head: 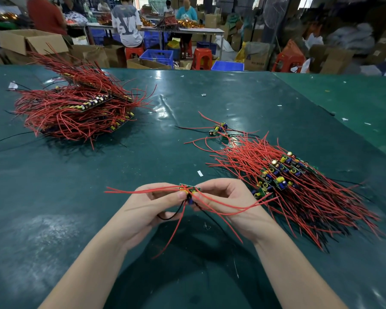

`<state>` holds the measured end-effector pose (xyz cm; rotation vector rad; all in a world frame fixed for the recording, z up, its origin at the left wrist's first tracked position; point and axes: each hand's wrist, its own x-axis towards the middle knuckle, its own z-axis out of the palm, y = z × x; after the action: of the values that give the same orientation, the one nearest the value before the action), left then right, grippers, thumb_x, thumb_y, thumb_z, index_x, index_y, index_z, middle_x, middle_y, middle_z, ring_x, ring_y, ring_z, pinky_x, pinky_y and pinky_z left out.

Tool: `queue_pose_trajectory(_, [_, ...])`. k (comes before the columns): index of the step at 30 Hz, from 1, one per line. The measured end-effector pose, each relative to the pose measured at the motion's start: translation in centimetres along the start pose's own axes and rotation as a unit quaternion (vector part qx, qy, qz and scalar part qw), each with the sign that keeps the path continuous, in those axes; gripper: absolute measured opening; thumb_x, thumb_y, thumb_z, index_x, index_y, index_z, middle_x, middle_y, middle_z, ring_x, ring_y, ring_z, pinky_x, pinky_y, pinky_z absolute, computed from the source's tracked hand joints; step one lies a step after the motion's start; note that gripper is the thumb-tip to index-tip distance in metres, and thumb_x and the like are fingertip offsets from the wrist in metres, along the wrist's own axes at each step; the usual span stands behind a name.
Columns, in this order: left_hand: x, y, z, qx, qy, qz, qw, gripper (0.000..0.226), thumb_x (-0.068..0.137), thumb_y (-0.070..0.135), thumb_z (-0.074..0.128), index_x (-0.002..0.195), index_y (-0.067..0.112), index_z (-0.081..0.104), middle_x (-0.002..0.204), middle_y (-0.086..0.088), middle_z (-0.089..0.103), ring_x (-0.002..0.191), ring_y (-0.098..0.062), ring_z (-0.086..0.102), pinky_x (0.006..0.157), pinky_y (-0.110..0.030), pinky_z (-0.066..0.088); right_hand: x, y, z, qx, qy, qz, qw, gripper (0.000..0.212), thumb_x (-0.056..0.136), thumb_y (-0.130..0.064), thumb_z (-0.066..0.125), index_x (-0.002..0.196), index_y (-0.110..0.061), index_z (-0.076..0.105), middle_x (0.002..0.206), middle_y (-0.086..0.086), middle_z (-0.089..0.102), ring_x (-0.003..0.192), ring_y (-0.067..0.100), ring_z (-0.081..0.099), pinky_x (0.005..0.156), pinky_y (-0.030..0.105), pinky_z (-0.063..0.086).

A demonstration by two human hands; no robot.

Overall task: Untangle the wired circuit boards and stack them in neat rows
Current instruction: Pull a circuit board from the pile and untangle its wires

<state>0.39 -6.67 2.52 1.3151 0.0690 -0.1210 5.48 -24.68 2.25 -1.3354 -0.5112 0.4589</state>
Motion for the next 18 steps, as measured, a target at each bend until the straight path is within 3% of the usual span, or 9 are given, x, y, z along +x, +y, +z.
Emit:
queue_pose_trajectory(5, [0.1, -0.1, -0.1, -0.015, -0.002, -0.024, 1.000, 0.032, 0.054, 0.024, 0.089, 0.083, 0.015, 0.079, 0.087, -0.003, 0.075, 0.082, -0.008, 0.070, 0.058, -0.017, 0.052, -0.1, -0.2, -0.1, 0.013, -0.012, 0.001, 1.000, 0.011, 0.080, -0.011, 0.071, 0.085, -0.015, 0.079, 0.082, 0.005, 0.075, 0.072, 0.011, 0.067, 0.071, 0.020, 0.054])
queue_pose_trajectory(8, [0.1, -0.1, -0.2, -0.054, -0.011, -0.056, 0.997, 0.027, 0.059, 0.018, 0.086, 0.085, 0.016, 0.079, 0.089, -0.004, 0.076, 0.084, -0.010, 0.072, 0.057, -0.019, 0.053, -0.3, -0.4, -0.3, 0.039, -0.030, 0.005, 0.999, 0.013, 0.081, -0.006, 0.068, 0.091, -0.007, 0.077, 0.086, 0.006, 0.075, 0.077, 0.011, 0.069, 0.070, 0.018, 0.053])
queue_pose_trajectory(12, [0.4, 0.0, -0.4, -0.066, -0.007, -0.060, 0.996, 0.028, 0.059, 0.022, 0.087, 0.085, 0.017, 0.078, 0.093, -0.007, 0.073, 0.087, -0.010, 0.072, 0.056, -0.019, 0.055, -0.1, -0.9, -0.1, 0.097, -0.022, 0.004, 0.995, 0.012, 0.069, -0.011, 0.080, 0.081, -0.009, 0.077, 0.076, 0.006, 0.073, 0.070, 0.015, 0.070, 0.067, 0.020, 0.054])
queue_pose_trajectory(15, [1.0, -0.2, -0.6, -0.072, 0.068, -0.026, 0.995, 0.020, 0.064, 0.029, 0.075, 0.079, 0.016, 0.077, 0.091, -0.006, 0.073, 0.088, -0.014, 0.072, 0.060, -0.022, 0.056, 0.3, -0.7, -0.2, 0.119, 0.054, 0.021, 0.991, 0.015, 0.062, -0.016, 0.076, 0.076, -0.010, 0.075, 0.069, 0.005, 0.071, 0.060, 0.015, 0.069, 0.060, 0.021, 0.055])
queue_pose_trajectory(18, [1.7, -0.8, -1.4, 0.101, 0.203, 0.059, 0.972, 0.002, 0.079, 0.019, 0.074, 0.079, 0.019, 0.076, 0.085, 0.002, 0.075, 0.082, -0.009, 0.069, 0.076, -0.018, 0.056, 0.5, -0.4, -0.7, 0.133, 0.105, 0.030, 0.985, 0.019, 0.066, -0.016, 0.072, 0.084, -0.009, 0.069, 0.071, 0.006, 0.070, 0.058, 0.014, 0.068, 0.057, 0.020, 0.055])
